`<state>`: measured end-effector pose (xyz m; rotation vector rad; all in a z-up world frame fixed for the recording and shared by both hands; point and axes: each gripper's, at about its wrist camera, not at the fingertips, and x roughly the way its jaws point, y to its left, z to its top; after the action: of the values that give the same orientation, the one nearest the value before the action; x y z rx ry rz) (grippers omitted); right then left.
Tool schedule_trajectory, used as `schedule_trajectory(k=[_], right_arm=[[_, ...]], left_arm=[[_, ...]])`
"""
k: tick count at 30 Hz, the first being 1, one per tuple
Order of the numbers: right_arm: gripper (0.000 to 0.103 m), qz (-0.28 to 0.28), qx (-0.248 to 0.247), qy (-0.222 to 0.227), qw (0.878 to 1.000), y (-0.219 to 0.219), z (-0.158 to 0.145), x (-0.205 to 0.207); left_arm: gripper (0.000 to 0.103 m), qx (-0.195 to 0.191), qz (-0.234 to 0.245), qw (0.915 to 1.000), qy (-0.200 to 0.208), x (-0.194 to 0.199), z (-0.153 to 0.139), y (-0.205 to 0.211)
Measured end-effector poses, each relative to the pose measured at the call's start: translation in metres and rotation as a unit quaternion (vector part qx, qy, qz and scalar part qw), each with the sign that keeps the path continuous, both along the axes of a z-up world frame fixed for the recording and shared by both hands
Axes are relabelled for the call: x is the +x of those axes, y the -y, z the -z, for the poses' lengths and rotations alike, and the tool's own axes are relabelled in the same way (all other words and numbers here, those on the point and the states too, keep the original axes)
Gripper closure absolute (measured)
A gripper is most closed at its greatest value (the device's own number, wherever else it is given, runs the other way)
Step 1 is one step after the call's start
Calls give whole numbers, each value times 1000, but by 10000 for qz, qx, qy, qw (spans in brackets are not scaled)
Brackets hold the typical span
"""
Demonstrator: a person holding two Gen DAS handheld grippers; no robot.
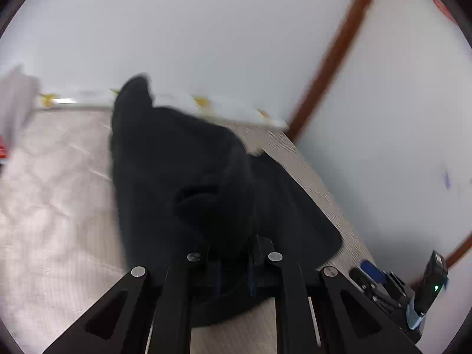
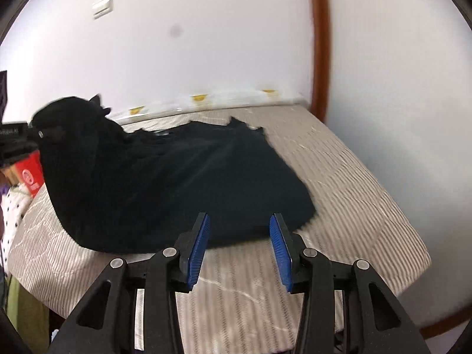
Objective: Fold small clothes
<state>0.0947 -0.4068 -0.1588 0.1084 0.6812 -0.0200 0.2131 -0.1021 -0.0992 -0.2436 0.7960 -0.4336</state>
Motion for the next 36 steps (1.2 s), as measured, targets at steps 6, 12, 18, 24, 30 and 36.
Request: schedule_trajectory(k=[6,12,18,24,30,36], right_arm=[[60,38,-129,-156,9998,10,10,-11],[43,-280,207,55,9994,-8,-4,-9],[28,-973,709,115,9927,-55,-16,17],[26,-1236,864,-230,9883,-96,1,56],[26,-1017,1161,-550,9865,-116,26,99],[43,-936,1209,-438,9873,-134,34,139]], left_arm=[[91,188,380,9975,-569,12,47,49],[82,327,649,9957,-576,9,43,44],[43,578,480,9972,6,-26,31,-4],[40,718,36,9971,-244,-42,64,-60],[33,715,151,9968,-320,-44,94,-71],[33,252,237,9980,-530,-25,109,-65]])
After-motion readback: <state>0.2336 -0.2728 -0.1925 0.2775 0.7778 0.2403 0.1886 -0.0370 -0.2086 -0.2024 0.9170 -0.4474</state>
